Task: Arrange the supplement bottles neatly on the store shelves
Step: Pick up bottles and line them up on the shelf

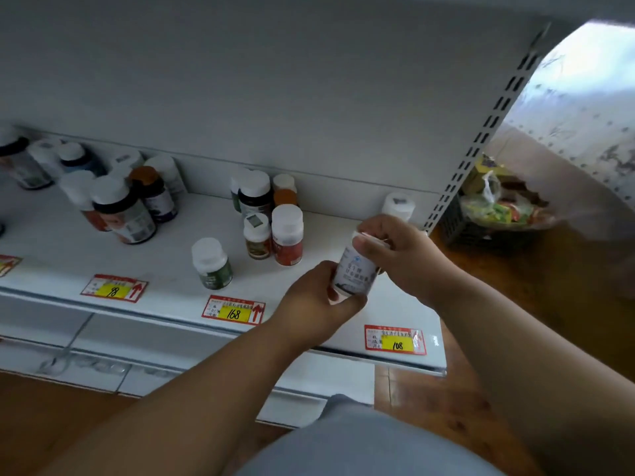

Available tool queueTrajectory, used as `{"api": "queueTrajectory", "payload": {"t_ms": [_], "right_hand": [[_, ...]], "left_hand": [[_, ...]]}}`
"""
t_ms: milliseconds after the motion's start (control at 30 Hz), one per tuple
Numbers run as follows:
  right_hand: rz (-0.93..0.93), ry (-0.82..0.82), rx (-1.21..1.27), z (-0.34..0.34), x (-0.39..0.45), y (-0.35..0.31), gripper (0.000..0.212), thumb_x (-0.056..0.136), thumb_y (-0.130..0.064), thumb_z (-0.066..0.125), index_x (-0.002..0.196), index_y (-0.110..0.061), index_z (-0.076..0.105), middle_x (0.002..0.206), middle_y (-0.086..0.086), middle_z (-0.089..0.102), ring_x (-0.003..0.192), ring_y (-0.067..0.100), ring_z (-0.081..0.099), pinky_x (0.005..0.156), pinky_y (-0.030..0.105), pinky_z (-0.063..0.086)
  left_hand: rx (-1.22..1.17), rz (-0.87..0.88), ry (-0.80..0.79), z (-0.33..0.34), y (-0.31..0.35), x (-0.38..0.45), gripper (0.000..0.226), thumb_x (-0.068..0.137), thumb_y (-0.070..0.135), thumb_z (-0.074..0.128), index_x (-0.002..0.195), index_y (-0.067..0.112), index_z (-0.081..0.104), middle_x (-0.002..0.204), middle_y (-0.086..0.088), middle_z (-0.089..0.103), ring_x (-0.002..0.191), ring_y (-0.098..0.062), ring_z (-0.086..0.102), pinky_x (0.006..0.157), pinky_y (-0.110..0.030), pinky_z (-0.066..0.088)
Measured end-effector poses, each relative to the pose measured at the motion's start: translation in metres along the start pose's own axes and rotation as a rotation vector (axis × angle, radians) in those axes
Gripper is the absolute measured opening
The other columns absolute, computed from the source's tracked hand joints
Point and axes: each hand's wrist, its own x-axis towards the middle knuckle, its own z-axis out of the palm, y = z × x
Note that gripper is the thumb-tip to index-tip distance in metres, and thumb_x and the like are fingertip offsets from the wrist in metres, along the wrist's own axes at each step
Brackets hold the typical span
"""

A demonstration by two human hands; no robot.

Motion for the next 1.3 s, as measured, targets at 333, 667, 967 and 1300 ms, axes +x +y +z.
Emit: {"api": "queueTrajectory", "payload": {"t_ms": [333, 667, 967, 1300], "right_hand": [[0.049, 0.147, -0.001, 0.01, -0.049, 0.008, 0.029, 0.081, -0.027, 0.075, 0.099, -0.043, 0.059, 0.1, -0.017, 0.063, 0.088, 0.009, 0.065, 0.065, 0.019, 0.058], [-0.119, 0.125, -0.327, 0.01, -0.045, 0.031, 0.039, 0.079, -0.025, 0.075, 0.113, -0.031, 0.058, 0.111, -0.014, 0.053, 0.1, 0.012, 0.053, 0.087, 0.038, 0.053], [-0.194, 0.095, -0.297, 0.013, -0.041, 0.044, 0.042, 0.079, -0.038, 0.069, 0.117, -0.03, 0.054, 0.119, -0.008, 0.05, 0.1, 0.013, 0.053, 0.085, 0.031, 0.05], [0.1, 0.27, -0.594, -0.041, 0.062, 0.046, 0.046, 0.092, -0.039, 0.052, 0.136, -0.029, 0.043, 0.143, 0.007, 0.038, 0.122, 0.031, 0.044, 0.098, 0.042, 0.045]], "left_hand": [[0.219, 0.148, -0.031, 0.01, -0.021, -0.012, 0.066, 0.078, 0.063, 0.064, 0.132, 0.033, 0.041, 0.13, 0.007, 0.053, 0.111, -0.012, 0.049, 0.091, -0.027, 0.044], [0.503, 0.244, 0.073, 0.04, -0.015, 0.005, 0.074, 0.074, 0.069, 0.061, 0.128, 0.023, 0.043, 0.127, 0.0, 0.054, 0.112, -0.02, 0.048, 0.096, -0.033, 0.04], [0.519, 0.218, 0.152, 0.05, -0.019, 0.013, 0.068, 0.075, 0.072, 0.053, 0.119, 0.021, 0.05, 0.114, 0.002, 0.06, 0.104, -0.018, 0.052, 0.093, -0.031, 0.044], [0.28, 0.133, 0.15, 0.034, 0.012, 0.012, 0.091, 0.065, 0.069, 0.069, 0.136, 0.042, 0.019, 0.142, 0.01, 0.038, 0.126, -0.015, 0.04, 0.095, -0.027, 0.034]]}}
